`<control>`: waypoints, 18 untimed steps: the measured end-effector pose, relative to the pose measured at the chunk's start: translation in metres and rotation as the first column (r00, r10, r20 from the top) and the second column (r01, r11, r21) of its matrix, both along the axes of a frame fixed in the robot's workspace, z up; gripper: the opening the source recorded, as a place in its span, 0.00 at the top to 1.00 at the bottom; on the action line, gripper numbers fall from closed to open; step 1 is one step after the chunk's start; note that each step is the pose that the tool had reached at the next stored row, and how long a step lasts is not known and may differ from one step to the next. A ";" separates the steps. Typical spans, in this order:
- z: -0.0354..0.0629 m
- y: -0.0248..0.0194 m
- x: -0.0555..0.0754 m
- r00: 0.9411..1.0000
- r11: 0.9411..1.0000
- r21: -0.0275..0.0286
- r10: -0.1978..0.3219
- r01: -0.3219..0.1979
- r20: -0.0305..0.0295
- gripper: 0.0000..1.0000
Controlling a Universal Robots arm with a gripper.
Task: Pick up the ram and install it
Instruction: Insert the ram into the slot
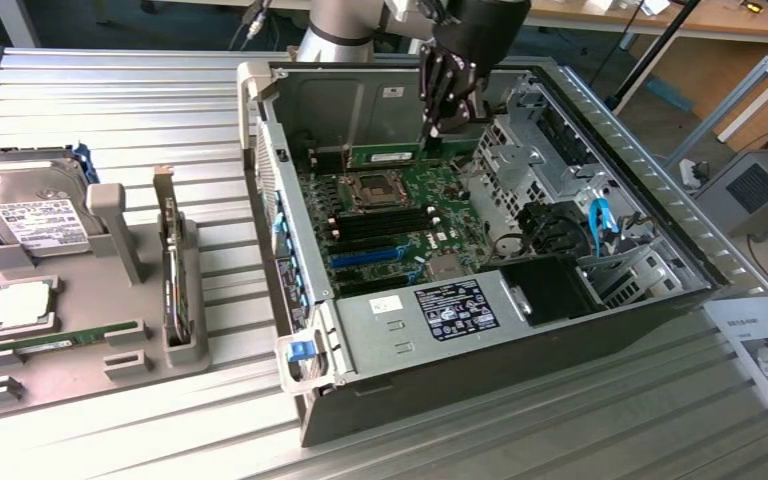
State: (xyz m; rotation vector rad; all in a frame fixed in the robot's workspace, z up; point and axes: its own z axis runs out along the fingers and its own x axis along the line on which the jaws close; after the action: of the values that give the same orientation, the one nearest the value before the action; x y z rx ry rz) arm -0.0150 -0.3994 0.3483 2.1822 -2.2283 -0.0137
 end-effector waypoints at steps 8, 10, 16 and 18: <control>-0.0110 0.0000 0.000 1.000 1.000 0.000 0.000 0.000 0.000 0.88; -0.0142 0.0000 0.000 1.000 1.000 0.000 0.000 0.000 0.000 0.88; -0.0217 0.0000 0.000 1.000 1.000 0.000 0.000 0.000 0.000 0.88; -0.0219 0.0000 0.000 1.000 1.000 0.000 0.000 0.000 0.000 0.88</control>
State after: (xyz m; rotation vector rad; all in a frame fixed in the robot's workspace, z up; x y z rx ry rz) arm -0.0149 -0.3995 0.3264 2.1820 -2.2282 -0.0134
